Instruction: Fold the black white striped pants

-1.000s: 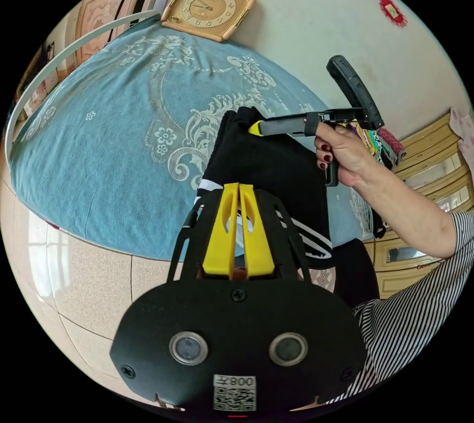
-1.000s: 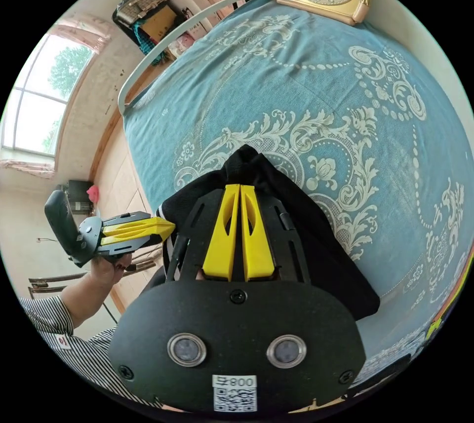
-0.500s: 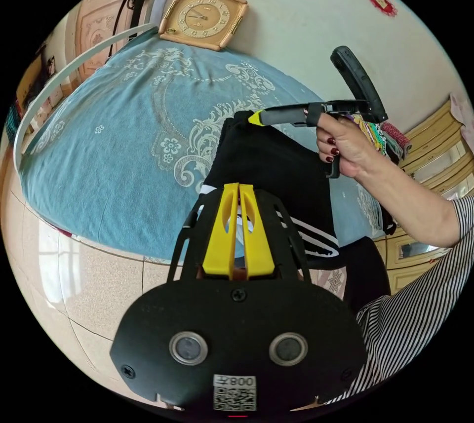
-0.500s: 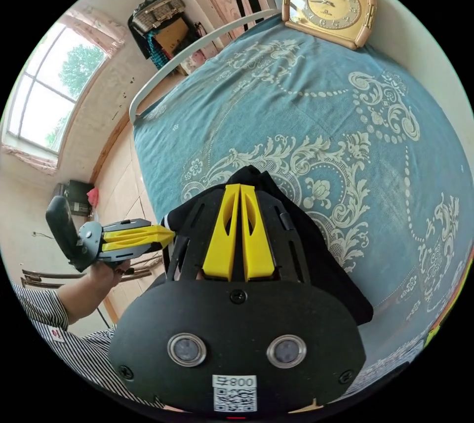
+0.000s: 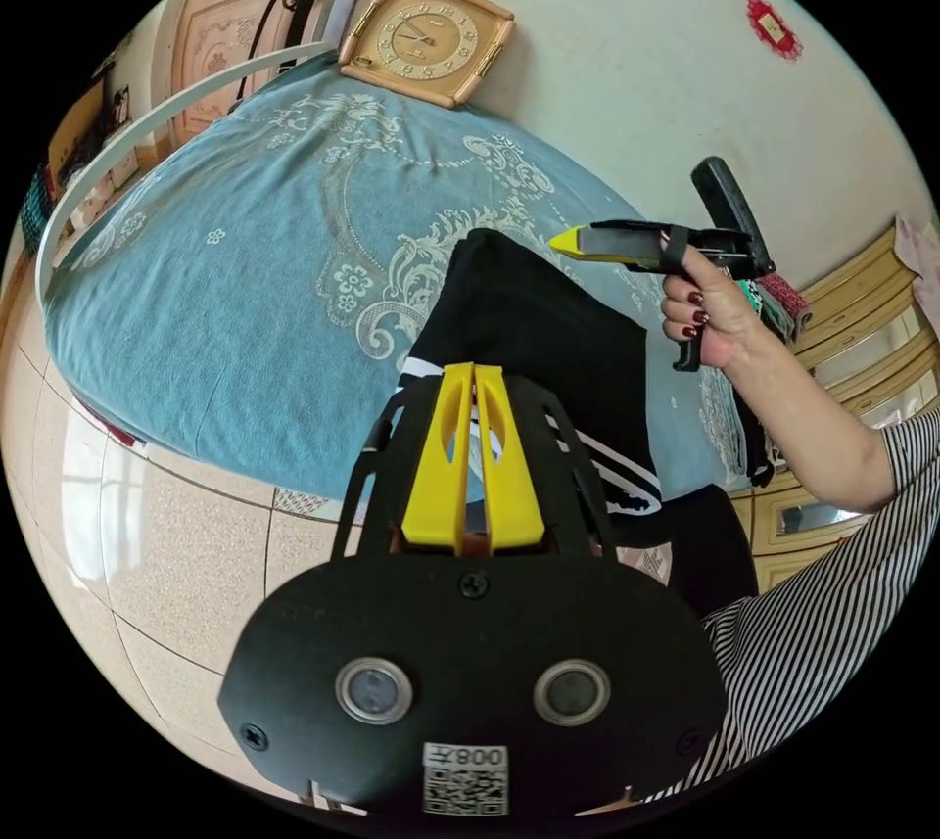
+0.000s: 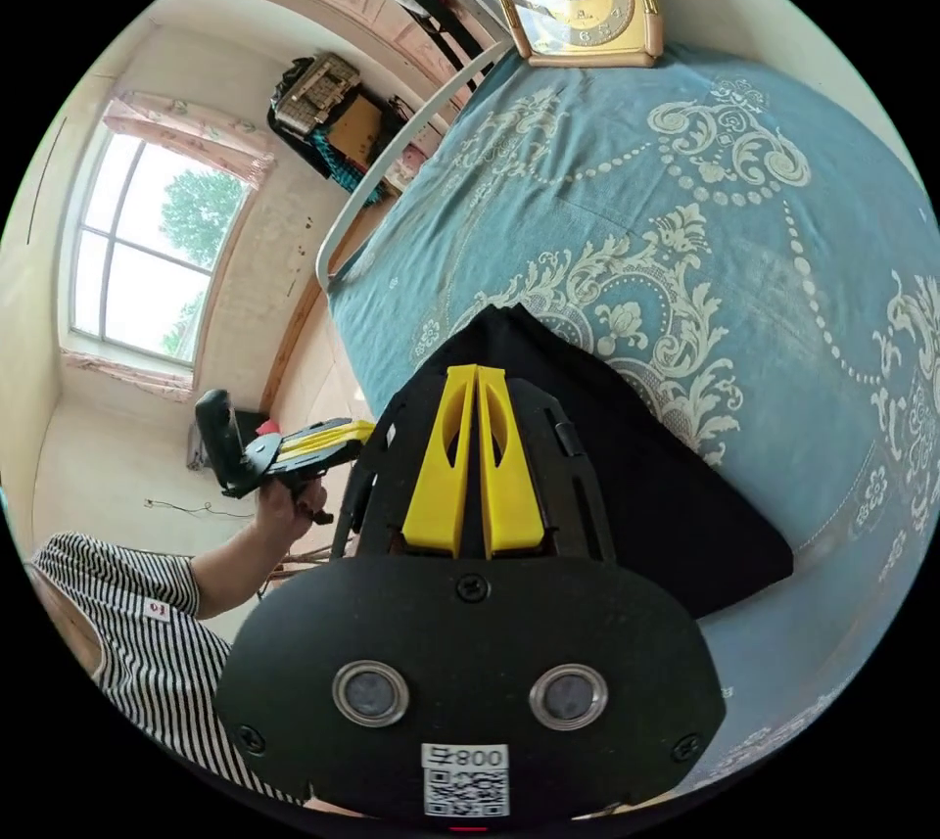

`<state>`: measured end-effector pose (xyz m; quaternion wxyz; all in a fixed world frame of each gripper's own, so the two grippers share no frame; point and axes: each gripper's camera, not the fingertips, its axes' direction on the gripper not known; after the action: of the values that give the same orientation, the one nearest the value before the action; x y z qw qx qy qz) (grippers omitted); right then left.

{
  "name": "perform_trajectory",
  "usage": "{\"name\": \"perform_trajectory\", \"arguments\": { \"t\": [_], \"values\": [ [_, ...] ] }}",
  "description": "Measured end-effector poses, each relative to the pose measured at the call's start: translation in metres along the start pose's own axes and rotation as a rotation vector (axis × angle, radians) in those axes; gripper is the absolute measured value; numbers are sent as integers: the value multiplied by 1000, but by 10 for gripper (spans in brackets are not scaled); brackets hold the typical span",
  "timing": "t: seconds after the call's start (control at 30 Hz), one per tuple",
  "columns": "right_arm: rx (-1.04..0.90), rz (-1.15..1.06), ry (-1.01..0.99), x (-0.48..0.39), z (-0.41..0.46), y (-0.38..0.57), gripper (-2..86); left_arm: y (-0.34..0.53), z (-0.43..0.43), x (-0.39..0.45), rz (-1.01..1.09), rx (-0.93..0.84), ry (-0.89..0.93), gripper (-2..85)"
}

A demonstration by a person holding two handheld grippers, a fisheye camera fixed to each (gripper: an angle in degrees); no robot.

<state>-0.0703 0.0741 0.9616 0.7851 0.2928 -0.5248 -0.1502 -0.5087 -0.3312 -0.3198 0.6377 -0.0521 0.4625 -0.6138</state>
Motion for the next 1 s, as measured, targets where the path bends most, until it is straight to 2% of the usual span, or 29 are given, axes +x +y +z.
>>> {"name": "perform_trajectory", "arguments": {
  "t": [0.2,0.27,0.47,0.57,0.67,0.83,0.9,1.0],
  "values": [
    [-33,36,-75,2,-31,109,1,10,26,10,-18,-62,-11,2],
    [-84,60,-37,4,-25,143,1,10,29,15,-16,-68,-16,2],
    [-165,108,-43,27,-15,160,1,18,31,41,-3,-63,-55,3],
    [-163,69,-14,22,-34,161,1,30,22,59,21,-25,11,5],
    [-87,137,-77,38,-65,181,2,48,27,81,39,-40,112,11],
    [10,312,-207,83,-109,239,8,75,71,123,79,-198,242,40],
    [39,371,-258,99,-121,261,13,83,96,141,89,-281,354,64],
    [77,445,-338,120,-135,288,31,87,120,156,73,-349,401,76]
  ]
}}
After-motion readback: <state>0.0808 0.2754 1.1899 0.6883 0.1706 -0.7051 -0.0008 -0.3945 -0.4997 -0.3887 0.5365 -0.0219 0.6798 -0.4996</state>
